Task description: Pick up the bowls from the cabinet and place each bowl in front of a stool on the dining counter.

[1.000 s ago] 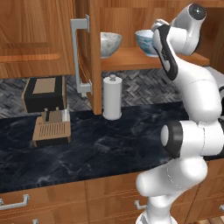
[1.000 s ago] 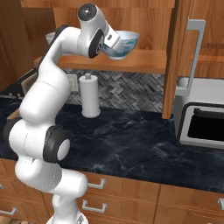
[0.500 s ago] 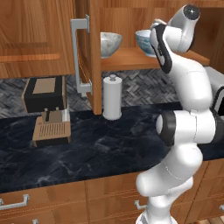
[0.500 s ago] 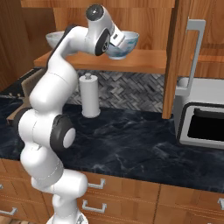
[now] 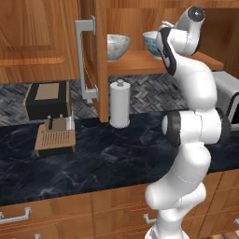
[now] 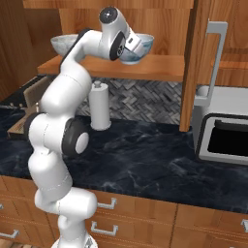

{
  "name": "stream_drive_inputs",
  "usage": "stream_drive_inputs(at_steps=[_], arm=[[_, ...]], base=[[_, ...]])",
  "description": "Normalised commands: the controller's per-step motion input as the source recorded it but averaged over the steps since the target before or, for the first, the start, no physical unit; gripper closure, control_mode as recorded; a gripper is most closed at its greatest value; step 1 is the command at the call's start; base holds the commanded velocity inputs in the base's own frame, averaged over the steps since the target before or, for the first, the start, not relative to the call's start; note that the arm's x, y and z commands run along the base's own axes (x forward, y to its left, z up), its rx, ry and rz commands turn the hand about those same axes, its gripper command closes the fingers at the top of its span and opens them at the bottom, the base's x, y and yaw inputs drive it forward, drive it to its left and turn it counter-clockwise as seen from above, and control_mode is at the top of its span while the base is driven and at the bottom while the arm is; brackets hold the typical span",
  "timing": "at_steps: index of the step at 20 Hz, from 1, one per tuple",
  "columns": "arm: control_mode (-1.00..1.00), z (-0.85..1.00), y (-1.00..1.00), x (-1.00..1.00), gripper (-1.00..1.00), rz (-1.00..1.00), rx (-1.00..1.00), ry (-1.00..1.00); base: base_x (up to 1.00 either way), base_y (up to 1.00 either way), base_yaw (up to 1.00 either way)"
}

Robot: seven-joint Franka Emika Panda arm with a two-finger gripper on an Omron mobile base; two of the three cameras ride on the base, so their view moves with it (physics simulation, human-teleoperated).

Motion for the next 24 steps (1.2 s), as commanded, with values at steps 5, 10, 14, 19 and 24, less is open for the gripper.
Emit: stream_drive_inputs(at_steps=[5, 10, 14, 19, 24], arm=[[-1.00, -0.18, 0.00, 0.13, -1.00, -0.06, -0.01, 0.08], [-1.00, -0.20, 0.00, 0.08, 1.00, -0.07, 0.00, 0.06], [-1.00, -0.02, 0.00, 0.00, 1.00, -0.01, 0.00, 0.00], [-1.00, -0.22, -0.04, -0.43, 1.00, 0.00, 0.00, 0.04], [-1.00, -0.44, -0.04, -1.00, 1.00, 0.00, 0.01, 0.01]], base=[[0.00, 0.00, 0.00], [0.00, 0.00, 0.00], [0.00, 0.00, 0.00], [0.00, 0.00, 0.00], [0.00, 0.00, 0.00]])
